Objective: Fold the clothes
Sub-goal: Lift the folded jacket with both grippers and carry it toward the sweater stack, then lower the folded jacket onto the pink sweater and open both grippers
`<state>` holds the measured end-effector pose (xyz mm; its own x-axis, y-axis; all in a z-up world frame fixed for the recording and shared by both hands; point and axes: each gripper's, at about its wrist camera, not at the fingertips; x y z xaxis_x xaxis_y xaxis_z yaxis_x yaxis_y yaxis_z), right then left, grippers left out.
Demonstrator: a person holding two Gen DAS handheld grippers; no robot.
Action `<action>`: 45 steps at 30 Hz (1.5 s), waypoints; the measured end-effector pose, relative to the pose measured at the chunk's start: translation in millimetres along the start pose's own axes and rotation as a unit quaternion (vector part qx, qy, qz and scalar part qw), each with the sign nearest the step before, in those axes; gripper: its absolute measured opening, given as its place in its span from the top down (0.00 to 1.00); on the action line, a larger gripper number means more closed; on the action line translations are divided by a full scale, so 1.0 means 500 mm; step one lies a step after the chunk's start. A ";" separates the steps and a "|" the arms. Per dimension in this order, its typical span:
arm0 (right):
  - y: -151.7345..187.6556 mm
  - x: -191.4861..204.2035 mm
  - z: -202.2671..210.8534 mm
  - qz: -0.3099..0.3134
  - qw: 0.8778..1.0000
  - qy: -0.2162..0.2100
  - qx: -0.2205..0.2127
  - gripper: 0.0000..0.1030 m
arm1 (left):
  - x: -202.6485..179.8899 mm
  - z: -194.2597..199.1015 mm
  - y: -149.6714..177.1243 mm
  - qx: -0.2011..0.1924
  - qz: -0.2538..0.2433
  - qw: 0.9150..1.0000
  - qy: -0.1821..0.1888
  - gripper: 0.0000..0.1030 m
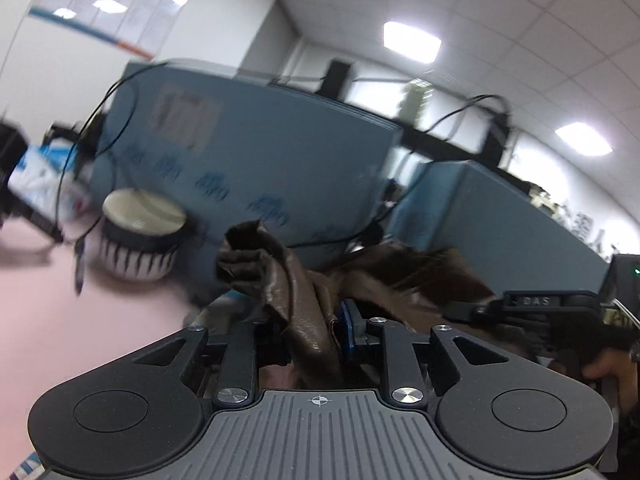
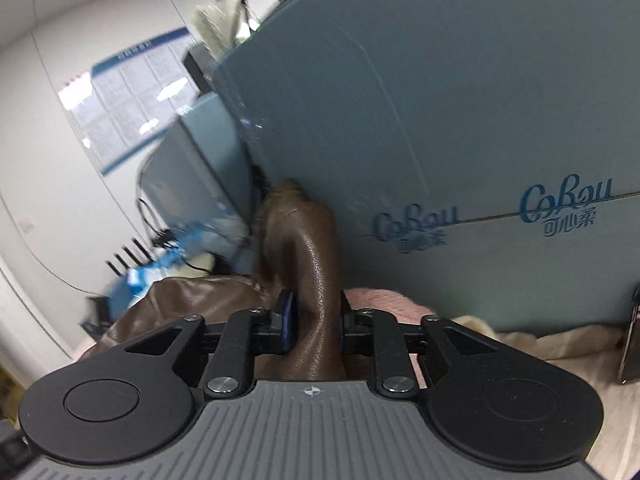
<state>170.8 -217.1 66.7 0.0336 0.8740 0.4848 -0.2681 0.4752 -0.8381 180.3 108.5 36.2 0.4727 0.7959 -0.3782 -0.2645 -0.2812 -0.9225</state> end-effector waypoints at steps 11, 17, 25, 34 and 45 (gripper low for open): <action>0.046 -0.037 -0.038 -0.004 1.000 0.021 0.002 0.72 | 0.006 -0.021 0.037 0.023 -0.016 0.999 -0.040 0.71; 0.055 -0.019 -0.032 0.025 0.999 0.040 -0.017 0.65 | 0.005 -0.018 0.045 0.008 -0.018 0.998 -0.056 0.65; 0.029 0.025 0.019 0.060 0.995 0.067 -0.040 0.45 | -0.028 0.043 0.025 -0.049 -0.037 0.993 -0.096 0.18; 0.014 0.101 0.152 0.096 0.987 0.108 -0.075 0.18 | -0.082 0.134 -0.007 -0.103 -0.060 0.986 -0.120 0.03; 0.103 0.191 0.383 0.095 0.990 0.078 -0.063 0.08 | -0.194 0.311 -0.002 -0.130 -0.066 0.984 -0.099 0.00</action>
<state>-24.1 -128.7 117.5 0.1443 0.9496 0.2784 -0.1623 0.3002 -0.9400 4.0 114.7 85.8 0.3090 0.9163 -0.2548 0.0248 -0.2756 -0.9610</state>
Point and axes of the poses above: each gripper's, at about its wrist camera, not at the fingertips, and z roughly against the way its jaws point, x to its left, y to its underside, and after that the axes turned 11 degrees about -x, right-handed
